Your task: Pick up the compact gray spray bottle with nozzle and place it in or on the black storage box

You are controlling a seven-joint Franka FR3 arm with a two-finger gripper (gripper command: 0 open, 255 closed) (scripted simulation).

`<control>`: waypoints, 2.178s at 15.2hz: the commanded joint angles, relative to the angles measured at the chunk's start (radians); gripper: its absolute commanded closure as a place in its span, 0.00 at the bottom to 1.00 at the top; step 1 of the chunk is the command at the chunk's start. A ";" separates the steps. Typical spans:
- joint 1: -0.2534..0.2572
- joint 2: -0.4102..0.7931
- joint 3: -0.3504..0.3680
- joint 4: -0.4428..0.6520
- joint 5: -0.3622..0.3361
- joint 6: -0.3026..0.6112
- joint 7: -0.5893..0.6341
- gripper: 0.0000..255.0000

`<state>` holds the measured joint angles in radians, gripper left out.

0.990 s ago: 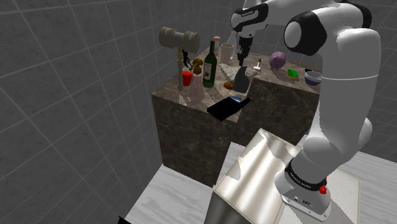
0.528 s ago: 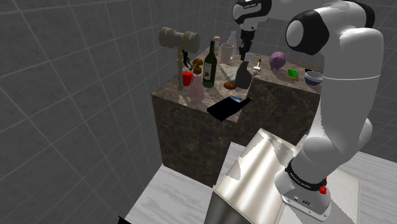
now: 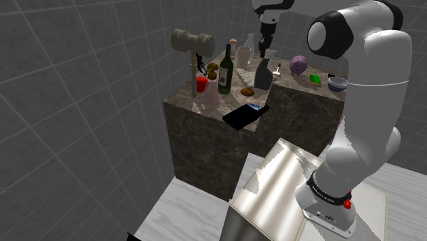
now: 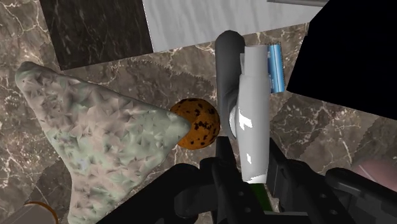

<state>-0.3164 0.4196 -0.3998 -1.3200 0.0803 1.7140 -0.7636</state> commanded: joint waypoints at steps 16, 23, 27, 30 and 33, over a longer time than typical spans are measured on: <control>0.006 -0.017 -0.001 0.199 -0.006 -0.215 0.019 1.00; 0.144 -0.248 0.027 -0.024 -0.098 -0.218 0.154 1.00; 0.203 -0.353 0.062 -0.098 -0.137 -0.246 0.239 1.00; 0.240 -0.418 0.095 -0.136 -0.158 -0.276 0.305 1.00; 0.276 -0.476 0.132 -0.160 -0.172 -0.313 0.373 1.00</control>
<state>-0.0523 -0.0268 -0.2802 -1.4568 -0.0845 1.4084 -0.4143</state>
